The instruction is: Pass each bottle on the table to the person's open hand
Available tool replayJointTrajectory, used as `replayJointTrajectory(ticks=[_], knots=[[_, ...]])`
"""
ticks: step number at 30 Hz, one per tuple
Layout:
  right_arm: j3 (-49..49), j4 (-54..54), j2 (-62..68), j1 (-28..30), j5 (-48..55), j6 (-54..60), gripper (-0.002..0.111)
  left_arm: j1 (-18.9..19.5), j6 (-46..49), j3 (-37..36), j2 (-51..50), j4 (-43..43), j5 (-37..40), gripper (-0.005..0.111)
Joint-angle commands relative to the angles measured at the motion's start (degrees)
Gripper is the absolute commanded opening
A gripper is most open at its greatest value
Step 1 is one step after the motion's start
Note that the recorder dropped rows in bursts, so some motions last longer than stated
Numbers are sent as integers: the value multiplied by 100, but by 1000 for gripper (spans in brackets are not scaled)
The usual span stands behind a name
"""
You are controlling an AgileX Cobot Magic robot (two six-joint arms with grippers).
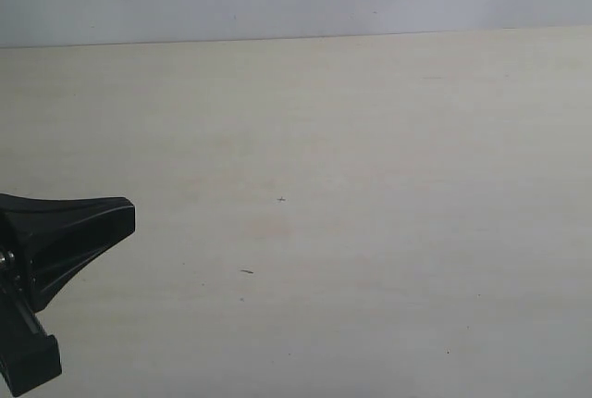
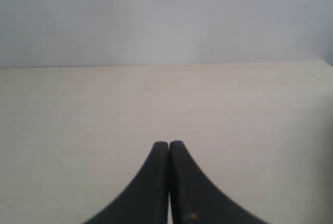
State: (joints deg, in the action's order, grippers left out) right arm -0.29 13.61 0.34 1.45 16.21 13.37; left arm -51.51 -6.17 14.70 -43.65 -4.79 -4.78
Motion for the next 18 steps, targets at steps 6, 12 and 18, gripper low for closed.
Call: replayJointTrajectory(ticks=[6, 12, 18], knots=[[29, -55, -34, 35, -12, 18, 0, 23, -2, -7, 36, -18, -93, 0], [29, -55, -34, 35, -9, 6, 0, 758, 225, -7, 505, -4, -71, 0], [29, -55, -34, 35, -9, 6, 0, 2724, 617, -7, 1935, 20, 960, 0]])
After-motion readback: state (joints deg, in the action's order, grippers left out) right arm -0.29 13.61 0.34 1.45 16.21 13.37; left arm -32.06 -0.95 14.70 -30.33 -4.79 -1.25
